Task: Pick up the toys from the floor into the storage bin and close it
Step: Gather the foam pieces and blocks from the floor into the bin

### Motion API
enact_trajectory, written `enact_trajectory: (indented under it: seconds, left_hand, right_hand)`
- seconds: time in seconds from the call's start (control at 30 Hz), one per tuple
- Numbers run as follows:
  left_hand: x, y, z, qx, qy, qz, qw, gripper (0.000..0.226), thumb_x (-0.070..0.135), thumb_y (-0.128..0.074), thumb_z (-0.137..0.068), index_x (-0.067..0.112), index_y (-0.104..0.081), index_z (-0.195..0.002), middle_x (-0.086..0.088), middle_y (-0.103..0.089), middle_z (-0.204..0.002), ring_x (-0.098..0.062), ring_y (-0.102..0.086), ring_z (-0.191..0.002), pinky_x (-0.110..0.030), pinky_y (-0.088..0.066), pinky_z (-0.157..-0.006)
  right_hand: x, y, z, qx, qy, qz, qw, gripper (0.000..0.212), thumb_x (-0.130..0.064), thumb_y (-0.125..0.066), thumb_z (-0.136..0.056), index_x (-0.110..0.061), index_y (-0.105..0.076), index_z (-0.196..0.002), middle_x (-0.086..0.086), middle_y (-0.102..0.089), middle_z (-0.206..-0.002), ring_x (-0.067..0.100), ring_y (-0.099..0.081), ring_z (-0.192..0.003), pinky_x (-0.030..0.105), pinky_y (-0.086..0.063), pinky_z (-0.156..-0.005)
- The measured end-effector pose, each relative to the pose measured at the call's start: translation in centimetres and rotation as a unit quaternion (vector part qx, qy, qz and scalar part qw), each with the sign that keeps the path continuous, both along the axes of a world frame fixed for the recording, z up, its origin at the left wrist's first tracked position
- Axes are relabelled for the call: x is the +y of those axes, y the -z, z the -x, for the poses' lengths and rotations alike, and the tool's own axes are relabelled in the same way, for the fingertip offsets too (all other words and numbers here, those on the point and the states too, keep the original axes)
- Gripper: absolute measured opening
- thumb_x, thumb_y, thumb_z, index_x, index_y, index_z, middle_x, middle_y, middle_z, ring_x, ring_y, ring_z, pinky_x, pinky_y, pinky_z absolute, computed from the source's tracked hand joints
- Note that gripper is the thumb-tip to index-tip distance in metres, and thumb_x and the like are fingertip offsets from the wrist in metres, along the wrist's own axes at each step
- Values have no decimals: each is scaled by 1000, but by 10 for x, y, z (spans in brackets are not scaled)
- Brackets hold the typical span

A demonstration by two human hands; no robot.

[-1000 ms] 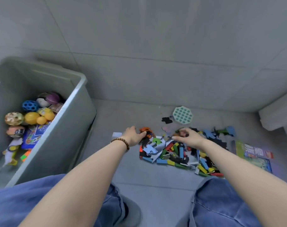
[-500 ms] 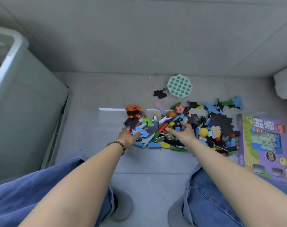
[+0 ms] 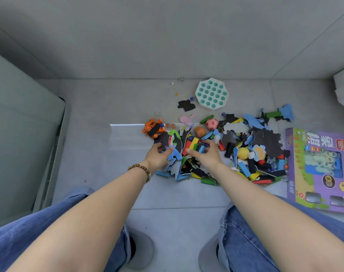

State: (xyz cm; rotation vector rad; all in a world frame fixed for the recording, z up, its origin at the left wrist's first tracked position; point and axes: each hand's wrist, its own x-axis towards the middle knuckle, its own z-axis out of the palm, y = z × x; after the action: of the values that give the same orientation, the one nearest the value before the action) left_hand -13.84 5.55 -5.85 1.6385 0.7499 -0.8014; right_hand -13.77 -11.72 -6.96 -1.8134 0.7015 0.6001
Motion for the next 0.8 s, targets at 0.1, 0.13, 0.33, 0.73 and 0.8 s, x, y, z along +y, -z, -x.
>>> enact_trajectory:
  seconds: [0.1,0.13,0.33,0.73,0.8]
  left_hand:
    - [-6,-3,-2,3,-9,34,999,60,29,-50,-96,11,-23,-147,-11,-43,-138,-23,-55,-101,-30,-49,-86]
    - [-7,-2,-3,4,-19,47,999,58,29,-47,-98,13,-22,-147,-10,-42,-140,-24,-56,-102,-29,-49,-85]
    - [-8,-3,-8,34,-60,121,990,54,32,-40,-100,26,-13,-145,-11,-36,-148,-35,-58,-110,-32,-51,-79]
    - [-8,3,-9,-16,-104,86,991,41,26,-46,-99,17,-30,-136,-9,-49,-125,-21,-65,-78,-25,-56,-64]
    - [-5,3,-9,-38,-78,45,995,38,26,-45,-99,13,-37,-134,-9,-51,-117,-22,-64,-76,-27,-56,-65]
  right_hand:
    - [9,1,-3,-10,6,-22,1000,67,-36,-81,-69,-23,-42,-122,-3,-46,-120,22,-50,-115,46,-46,-99]
    - [11,1,-4,-9,4,-22,1000,66,-38,-80,-69,-25,-42,-121,-4,-44,-120,21,-49,-116,44,-46,-99]
    - [13,3,-10,-37,-21,-16,999,74,-31,-81,-71,-18,-36,-128,-4,-43,-121,12,-41,-111,23,-33,-92]
    - [11,15,-12,-38,29,-94,994,51,-20,-78,-75,-27,-45,-114,-7,-47,-118,15,-46,-114,41,-45,-99]
    - [9,10,-14,-23,45,-120,991,48,-16,-75,-78,-25,-46,-116,-3,-43,-126,18,-52,-106,41,-52,-89]
